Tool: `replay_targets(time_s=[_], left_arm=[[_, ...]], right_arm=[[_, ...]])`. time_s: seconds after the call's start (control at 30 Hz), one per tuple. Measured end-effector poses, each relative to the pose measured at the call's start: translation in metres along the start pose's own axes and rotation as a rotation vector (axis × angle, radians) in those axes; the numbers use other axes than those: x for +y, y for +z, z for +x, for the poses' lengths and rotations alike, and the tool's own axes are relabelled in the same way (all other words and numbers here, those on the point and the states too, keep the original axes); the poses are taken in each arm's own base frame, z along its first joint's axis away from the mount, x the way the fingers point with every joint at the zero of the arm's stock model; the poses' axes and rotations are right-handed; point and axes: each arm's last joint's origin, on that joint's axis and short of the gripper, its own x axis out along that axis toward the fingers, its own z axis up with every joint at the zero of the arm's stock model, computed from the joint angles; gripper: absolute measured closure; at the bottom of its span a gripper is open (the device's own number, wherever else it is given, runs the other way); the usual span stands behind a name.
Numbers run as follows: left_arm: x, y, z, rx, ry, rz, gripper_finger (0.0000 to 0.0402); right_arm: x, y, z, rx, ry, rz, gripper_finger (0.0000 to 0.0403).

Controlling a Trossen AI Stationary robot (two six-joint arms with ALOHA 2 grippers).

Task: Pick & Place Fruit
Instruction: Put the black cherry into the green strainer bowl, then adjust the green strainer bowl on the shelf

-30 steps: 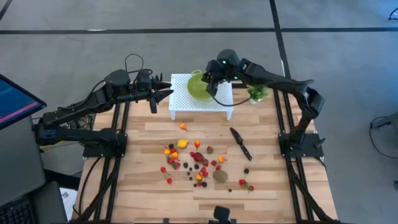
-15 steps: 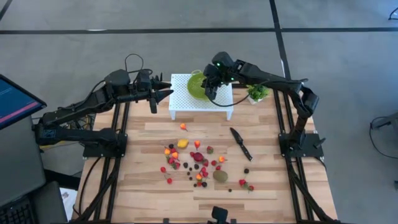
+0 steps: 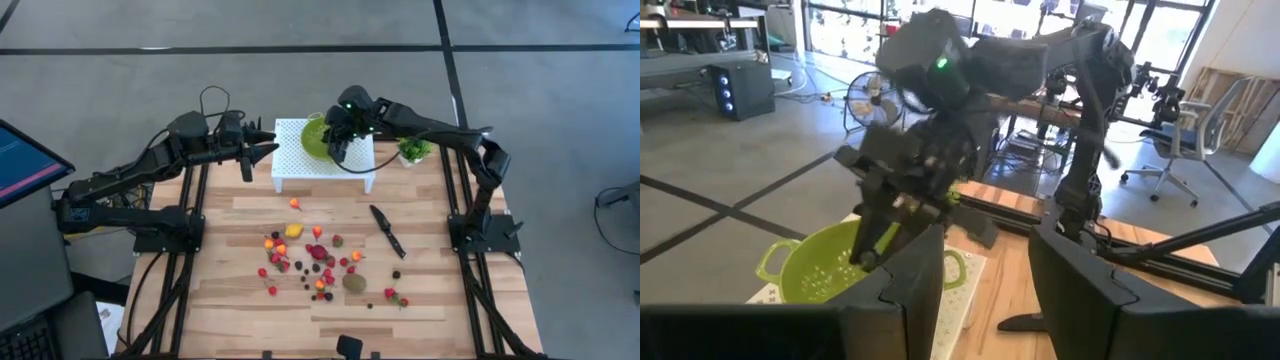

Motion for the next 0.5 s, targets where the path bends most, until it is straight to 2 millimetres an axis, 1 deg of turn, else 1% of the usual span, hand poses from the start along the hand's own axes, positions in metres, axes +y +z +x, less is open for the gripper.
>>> replay_targets(time_s=[0.1, 0.23, 0.5], left_arm=[[0.0, 0.0, 0.0, -0.002, 0.0, 0.0, 0.0259], [0.0, 0.001, 0.0, -0.007, -0.001, 0.001, 0.0259], [0.0, 0.002, 0.0, -0.016, -0.002, 0.002, 0.0259]], right_arm=[[-0.003, -0.005, 0.008, 0.031, -0.003, 0.02, 0.0296], [-0.004, -0.01, 0.017, 0.06, 0.001, 0.033, 0.0274], [-0.004, -0.006, 0.013, 0.028, -0.004, 0.028, 0.0213]])
